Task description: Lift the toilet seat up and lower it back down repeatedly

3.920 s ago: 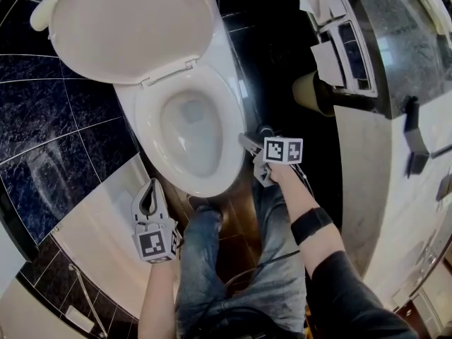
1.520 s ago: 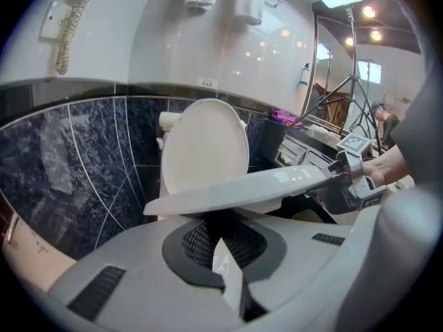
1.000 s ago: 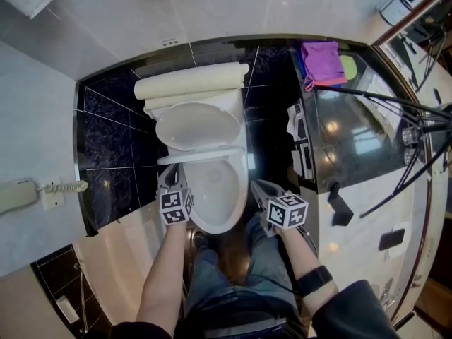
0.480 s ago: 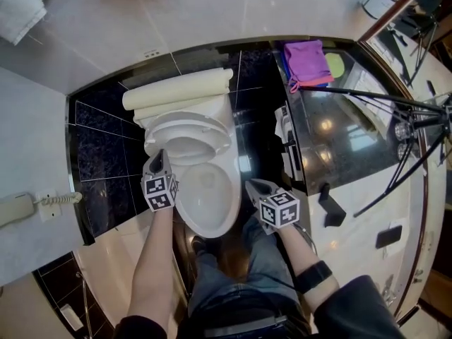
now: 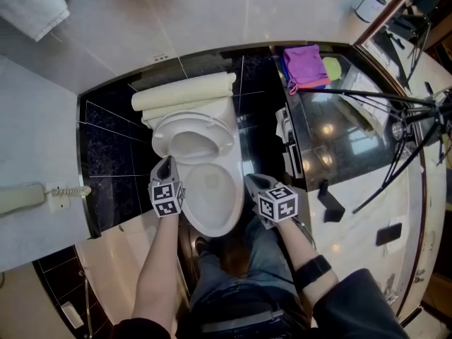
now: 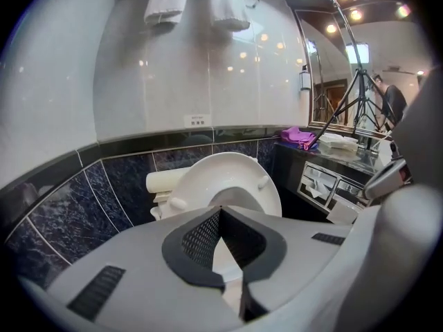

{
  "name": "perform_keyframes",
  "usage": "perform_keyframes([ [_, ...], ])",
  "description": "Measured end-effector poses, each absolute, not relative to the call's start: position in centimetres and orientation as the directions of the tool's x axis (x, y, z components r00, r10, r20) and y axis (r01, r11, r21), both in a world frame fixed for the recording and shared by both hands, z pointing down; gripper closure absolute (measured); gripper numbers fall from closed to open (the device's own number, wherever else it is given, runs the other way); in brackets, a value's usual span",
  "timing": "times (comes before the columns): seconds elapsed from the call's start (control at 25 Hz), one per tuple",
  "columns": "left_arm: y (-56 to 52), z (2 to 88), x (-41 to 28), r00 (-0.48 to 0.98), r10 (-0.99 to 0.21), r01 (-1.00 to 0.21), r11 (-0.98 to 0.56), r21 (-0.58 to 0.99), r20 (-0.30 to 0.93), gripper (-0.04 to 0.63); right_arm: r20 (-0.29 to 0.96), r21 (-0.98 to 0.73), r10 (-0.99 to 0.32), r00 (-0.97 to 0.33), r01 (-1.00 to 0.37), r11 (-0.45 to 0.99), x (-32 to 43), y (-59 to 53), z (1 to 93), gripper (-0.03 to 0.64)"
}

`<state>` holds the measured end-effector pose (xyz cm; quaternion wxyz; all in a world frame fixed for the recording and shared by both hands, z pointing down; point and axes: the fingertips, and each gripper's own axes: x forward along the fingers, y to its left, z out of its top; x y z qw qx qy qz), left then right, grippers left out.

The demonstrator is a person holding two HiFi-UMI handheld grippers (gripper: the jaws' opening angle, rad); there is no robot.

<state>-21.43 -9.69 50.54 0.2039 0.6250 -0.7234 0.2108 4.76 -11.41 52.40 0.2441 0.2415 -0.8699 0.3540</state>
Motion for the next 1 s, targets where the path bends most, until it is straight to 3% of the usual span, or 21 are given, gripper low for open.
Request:
perform_keyframes([
  [0.4,-2.6,43.6,-19.2,-0.079,-0.853,-0.997,0.065,-0.045,0.515,0.595,0.58,-0.327,-0.334,-0.743,-0.587,0.74,2.1,-9.5,45.1,0.601],
  [1.0,9.0,37.1,-19.6,-0.057,-0.885,-0.998,0.053,-0.021,0.461,0.595,0.568,-0.161,-0.511,-0.645,-0.697,0.699,5.8,-5.3,37.3,0.604],
])
